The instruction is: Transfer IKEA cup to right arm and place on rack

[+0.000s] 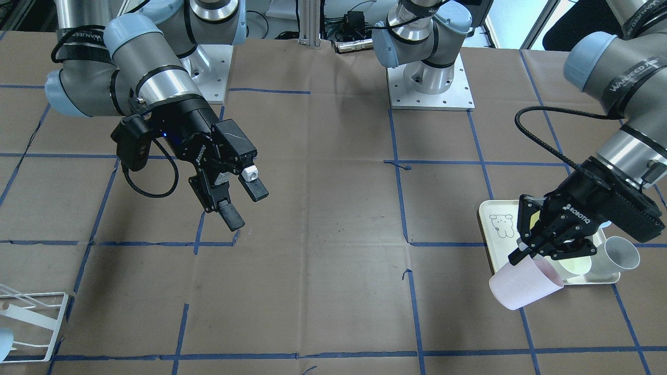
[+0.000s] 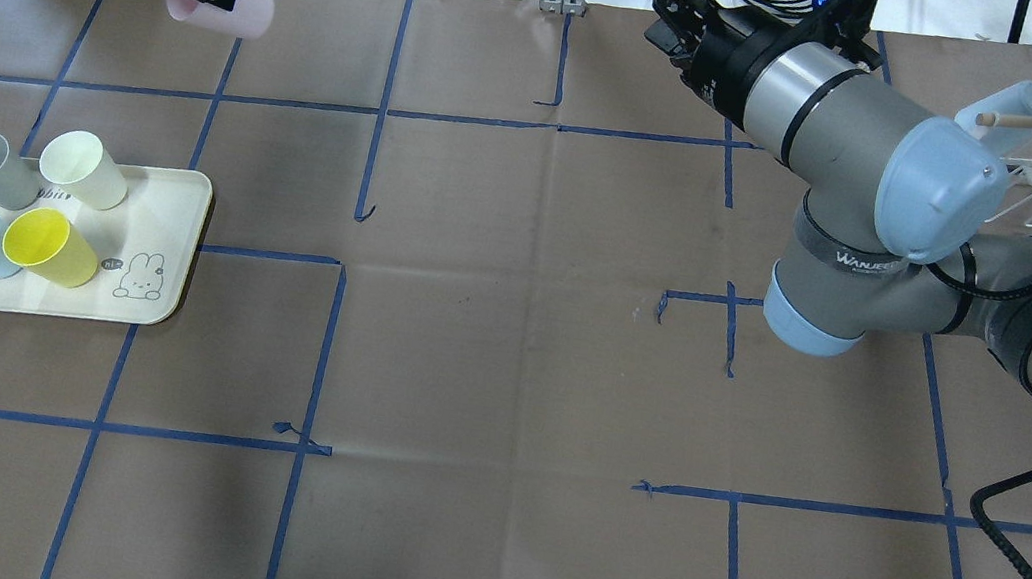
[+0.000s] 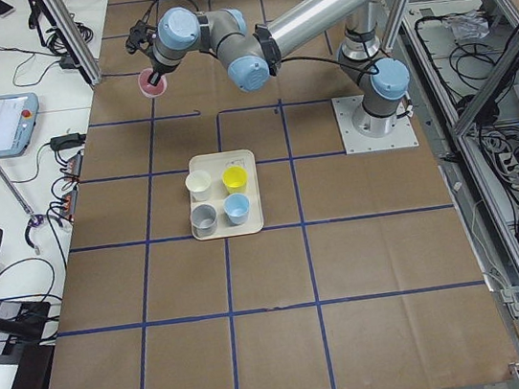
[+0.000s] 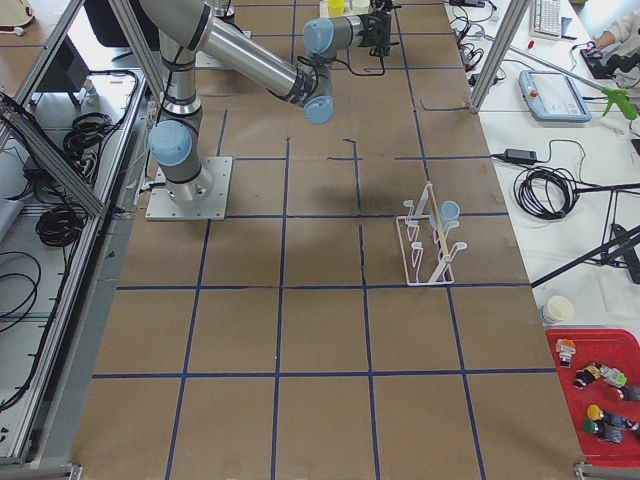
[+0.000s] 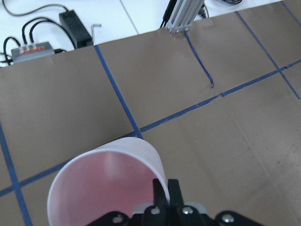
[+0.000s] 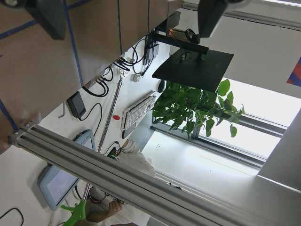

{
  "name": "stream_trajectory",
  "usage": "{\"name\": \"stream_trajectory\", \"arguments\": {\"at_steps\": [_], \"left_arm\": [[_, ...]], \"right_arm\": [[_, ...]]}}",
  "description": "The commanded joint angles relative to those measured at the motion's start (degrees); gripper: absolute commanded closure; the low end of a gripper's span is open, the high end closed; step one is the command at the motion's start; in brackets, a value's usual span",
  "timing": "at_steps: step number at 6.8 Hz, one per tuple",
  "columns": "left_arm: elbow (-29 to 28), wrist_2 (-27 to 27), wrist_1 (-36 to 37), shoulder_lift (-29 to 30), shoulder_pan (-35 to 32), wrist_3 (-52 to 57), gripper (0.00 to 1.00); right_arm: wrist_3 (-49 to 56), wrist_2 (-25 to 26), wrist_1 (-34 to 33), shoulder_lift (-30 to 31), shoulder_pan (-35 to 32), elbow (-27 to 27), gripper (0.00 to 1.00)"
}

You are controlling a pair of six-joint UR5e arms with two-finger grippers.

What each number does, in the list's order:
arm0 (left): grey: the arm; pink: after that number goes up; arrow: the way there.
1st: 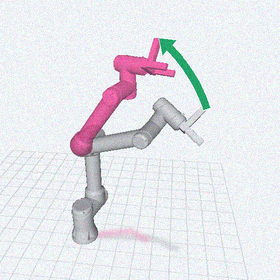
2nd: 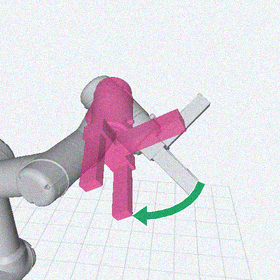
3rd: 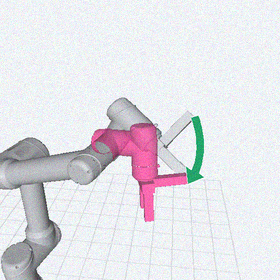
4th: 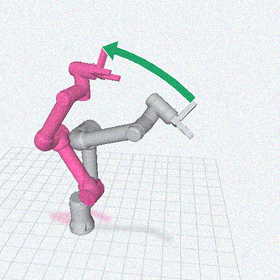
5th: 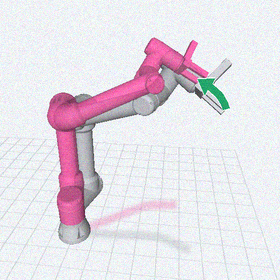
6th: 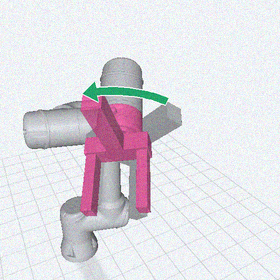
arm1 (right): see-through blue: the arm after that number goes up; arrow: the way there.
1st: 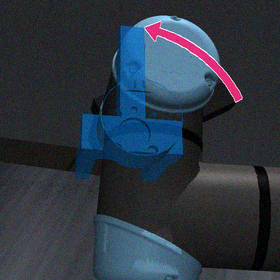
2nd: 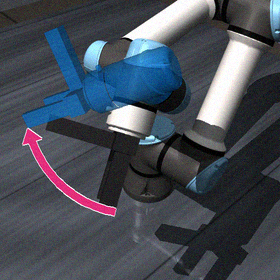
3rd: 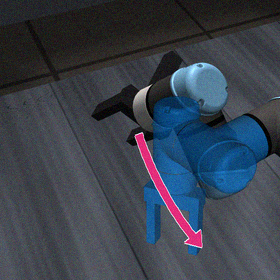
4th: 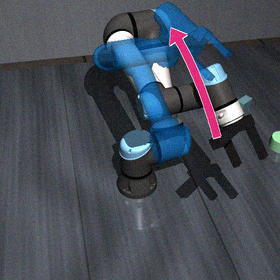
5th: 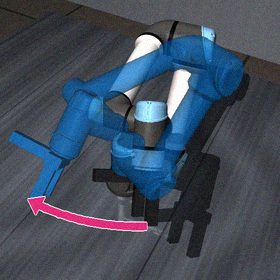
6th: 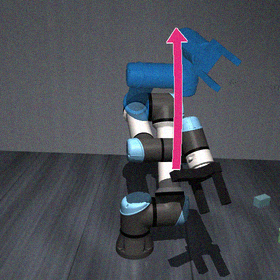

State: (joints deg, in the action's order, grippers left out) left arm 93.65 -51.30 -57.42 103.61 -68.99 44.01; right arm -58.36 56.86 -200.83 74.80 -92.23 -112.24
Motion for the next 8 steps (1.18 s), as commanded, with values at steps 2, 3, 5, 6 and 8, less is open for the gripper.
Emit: {"name": "stream_trajectory", "arguments": {"at_steps": [2, 3, 5, 6, 8], "left_arm": [[5.83, 6.47, 12.64, 1.42, -1.05, 6.08, 1.00], [7.76, 7.35, 17.03, 2.47, -1.84, 6.18, 1.00], [9.53, 15.13, 29.15, 6.42, -2.54, 5.74, 1.00], [9.71, 16.92, 31.38, 6.34, -4.55, 6.70, 1.00], [13.29, 20.35, 41.55, 7.05, -7.46, 5.84, 1.00]], "right_arm": [[-0.09, 0.00, -0.09, 0.00, 0.12, -0.08, 0.00], [-0.17, 0.00, -0.09, 0.00, 0.12, -0.08, 0.00], [-10.22, 0.09, -2.61, -0.18, 0.12, -0.08, 0.00], [-15.24, 0.09, -6.73, -1.57, 0.12, -0.43, 0.00], [-18.45, 0.09, -15.34, -6.30, 0.21, -1.40, 0.00]]}}
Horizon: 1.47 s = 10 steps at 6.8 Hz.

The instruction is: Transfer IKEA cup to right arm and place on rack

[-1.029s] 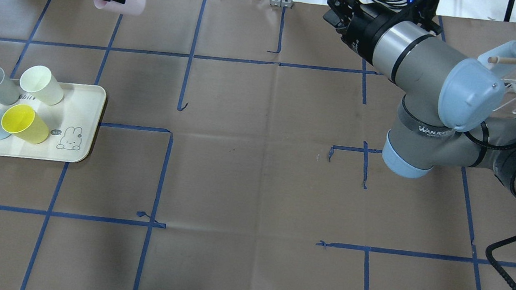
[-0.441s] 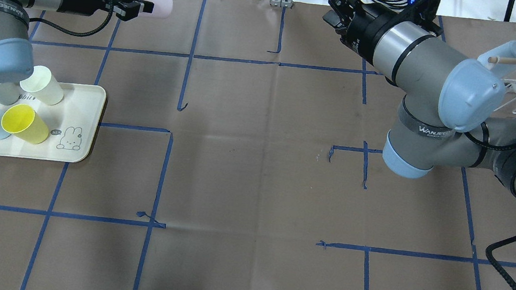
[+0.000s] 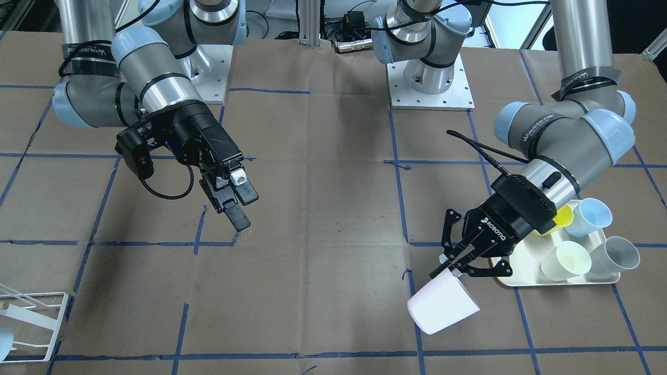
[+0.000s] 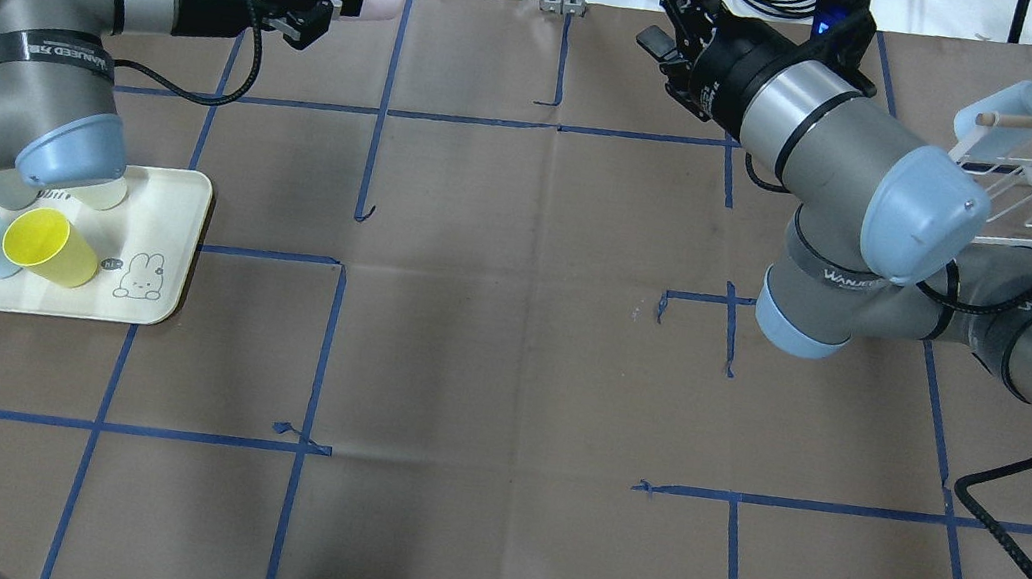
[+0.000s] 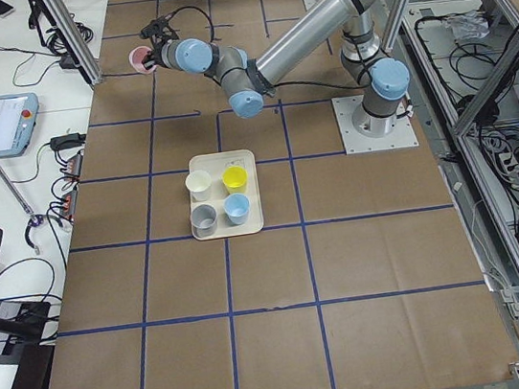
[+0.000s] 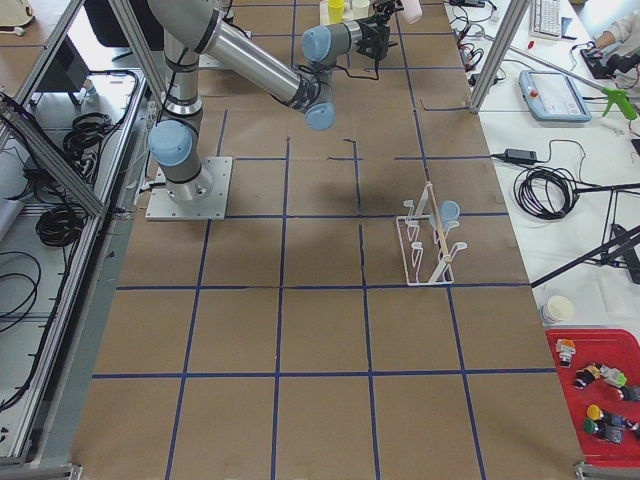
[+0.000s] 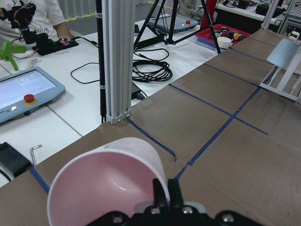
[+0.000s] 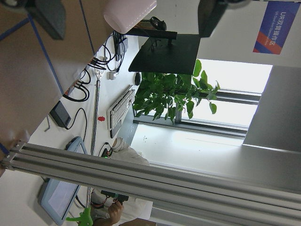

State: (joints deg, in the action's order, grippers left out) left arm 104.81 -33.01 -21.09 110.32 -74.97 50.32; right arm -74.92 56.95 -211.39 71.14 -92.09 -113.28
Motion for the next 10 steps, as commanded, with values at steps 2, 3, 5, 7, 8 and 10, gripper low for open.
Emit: {"name": "stream_trajectory", "arguments": {"at_steps": [2, 3, 5, 7, 8, 10], "left_arm": [[6.17, 8.11, 12.97, 1.03, -1.32, -0.22, 1.00], [6.98, 13.10, 13.53, 0.95, -1.23, -0.92, 1.00], [13.89, 18.49, 18.23, -0.80, -1.49, -1.63, 1.00], [16.30, 19.91, 24.69, -1.50, -2.37, -2.51, 1.00], [16.30, 19.91, 24.52, -3.69, -3.50, -2.86, 1.00], [16.30, 19.74, 24.43, -8.00, -5.53, -2.86, 1.00]], "right_arm": [[-2.25, 0.00, -7.10, -3.73, 0.07, -0.36, 0.00], [-2.34, 0.00, -7.19, -3.73, 0.07, -0.45, 0.00], [-2.43, 0.18, -7.10, -3.82, 0.07, -0.45, 0.00], [-3.47, 0.18, -7.19, -4.25, 0.42, -0.45, 0.00], [-9.66, 0.35, -8.58, -4.52, 0.24, -0.88, 0.00], [-10.42, 1.14, -15.33, -8.02, -0.19, -0.89, 0.00]]}}
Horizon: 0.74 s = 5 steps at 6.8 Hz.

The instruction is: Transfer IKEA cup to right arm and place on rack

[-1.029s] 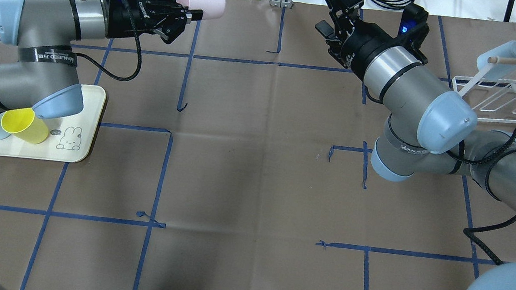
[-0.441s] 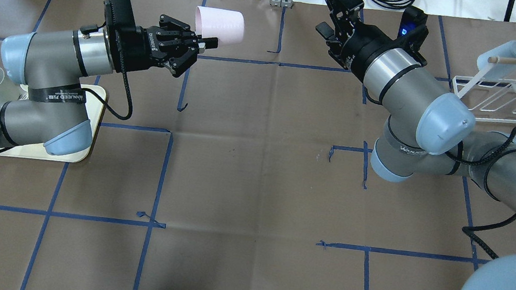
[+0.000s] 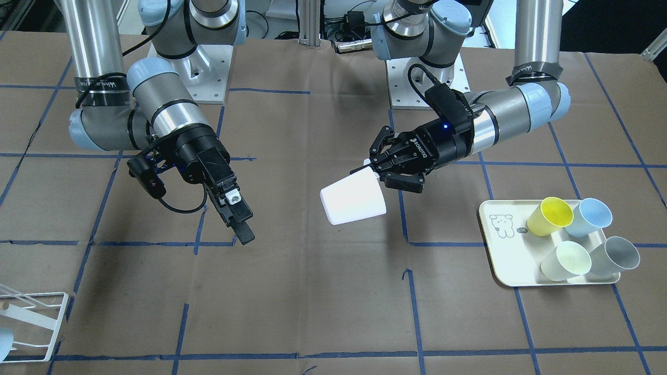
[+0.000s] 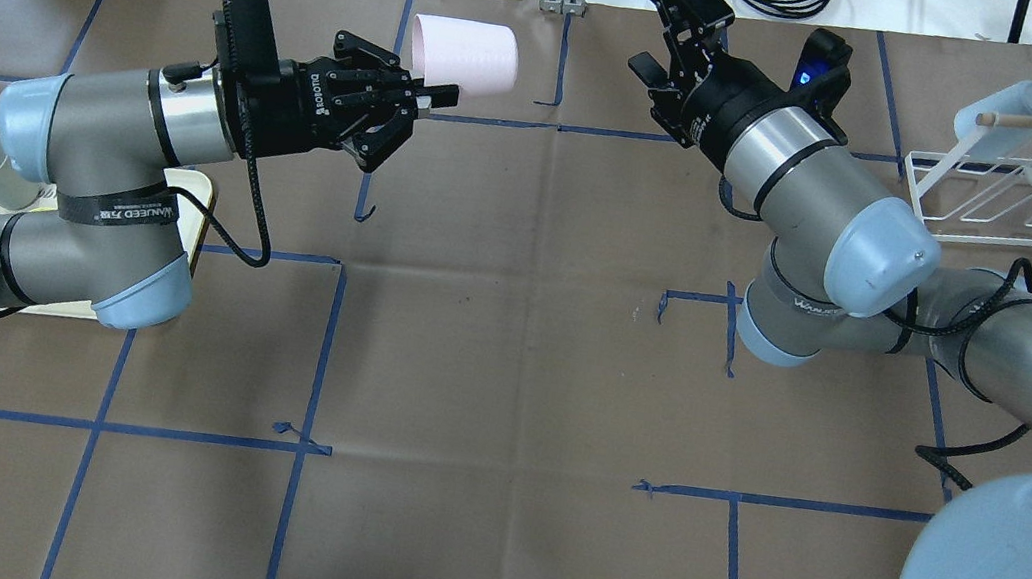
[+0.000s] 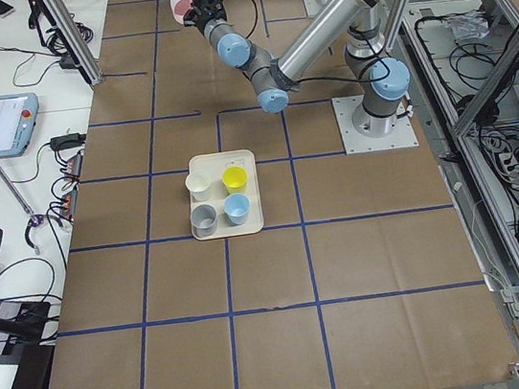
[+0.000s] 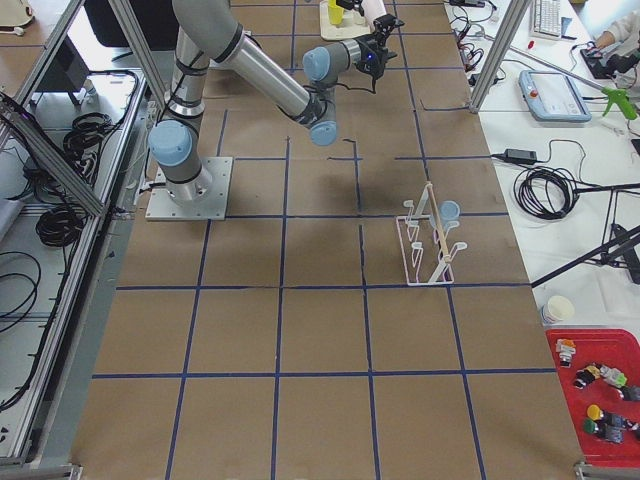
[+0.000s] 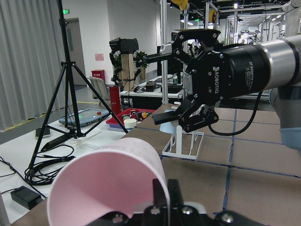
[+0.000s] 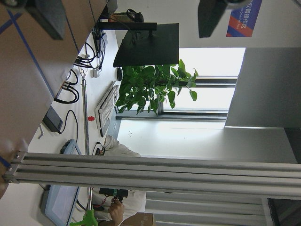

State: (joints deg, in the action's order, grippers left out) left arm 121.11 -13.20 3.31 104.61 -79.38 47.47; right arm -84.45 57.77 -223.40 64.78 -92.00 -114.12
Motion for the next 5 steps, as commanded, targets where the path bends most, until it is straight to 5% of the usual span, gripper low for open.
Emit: {"name": "stream_trajectory", "arguments": {"at_steps": [1, 5], "left_arm": [[0.00, -0.08, 0.03, -2.83, -1.39, 0.16, 1.00], [0.00, -0.60, -0.41, -1.35, -1.39, -1.24, 1.00]], "right_arm": [[-1.85, 3.02, -5.45, -1.59, -0.72, -0.23, 0.00], [-7.40, 16.90, -5.56, 3.48, -3.88, -4.52, 0.00]]}}
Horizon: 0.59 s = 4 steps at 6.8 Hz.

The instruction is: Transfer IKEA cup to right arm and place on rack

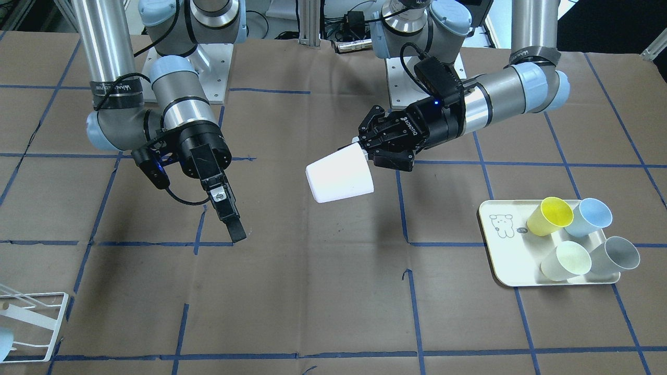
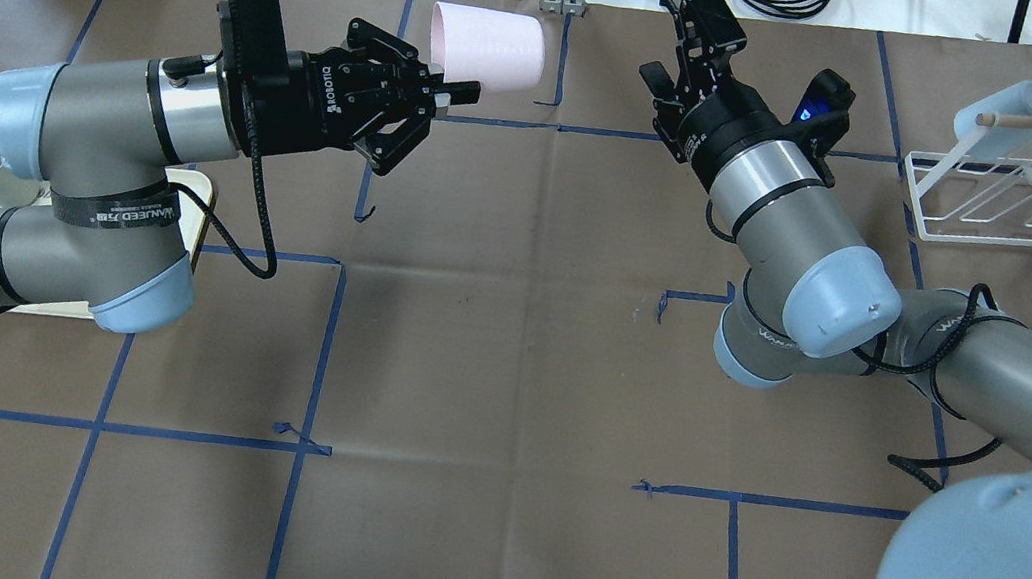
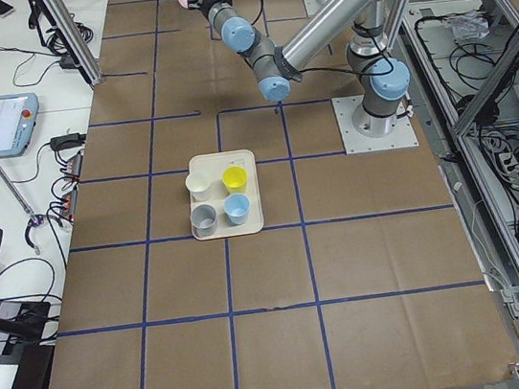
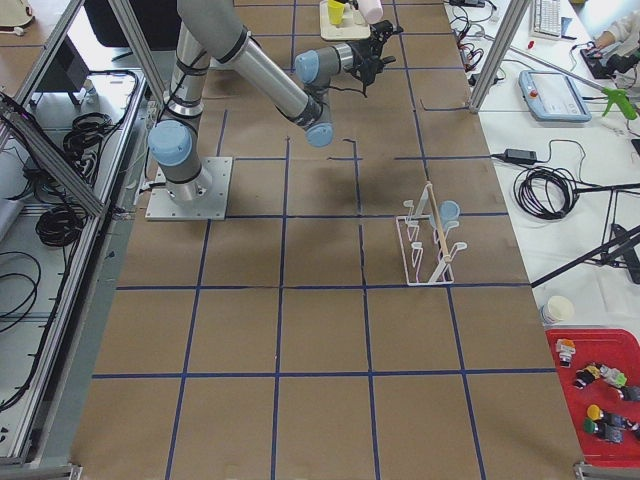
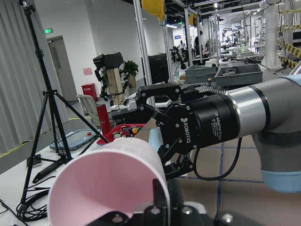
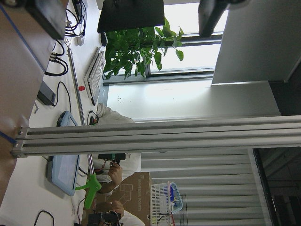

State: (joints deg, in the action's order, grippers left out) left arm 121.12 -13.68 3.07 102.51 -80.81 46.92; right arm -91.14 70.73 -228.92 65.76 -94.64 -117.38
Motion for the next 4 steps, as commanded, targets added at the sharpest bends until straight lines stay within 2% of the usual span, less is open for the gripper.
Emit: {"name": "stream_trajectory", "arguments": {"at_steps": [1, 3, 4], "left_arm": [[0.08, -0.11, -0.08, 1.37, -0.05, -1.04, 1.00], [-0.27, -0.11, 0.45, 2.34, -0.14, -4.02, 1.00], [-0.27, -0.11, 0.45, 2.43, -0.14, -4.12, 1.00]], "right_arm": [[-0.79, 6.77, -0.03, 4.01, -3.77, -1.70, 0.00], [-0.79, 8.46, 0.05, 4.02, -9.13, -1.62, 0.00], [-0.70, 8.38, 0.14, 3.68, -9.42, -1.88, 0.00]]}}
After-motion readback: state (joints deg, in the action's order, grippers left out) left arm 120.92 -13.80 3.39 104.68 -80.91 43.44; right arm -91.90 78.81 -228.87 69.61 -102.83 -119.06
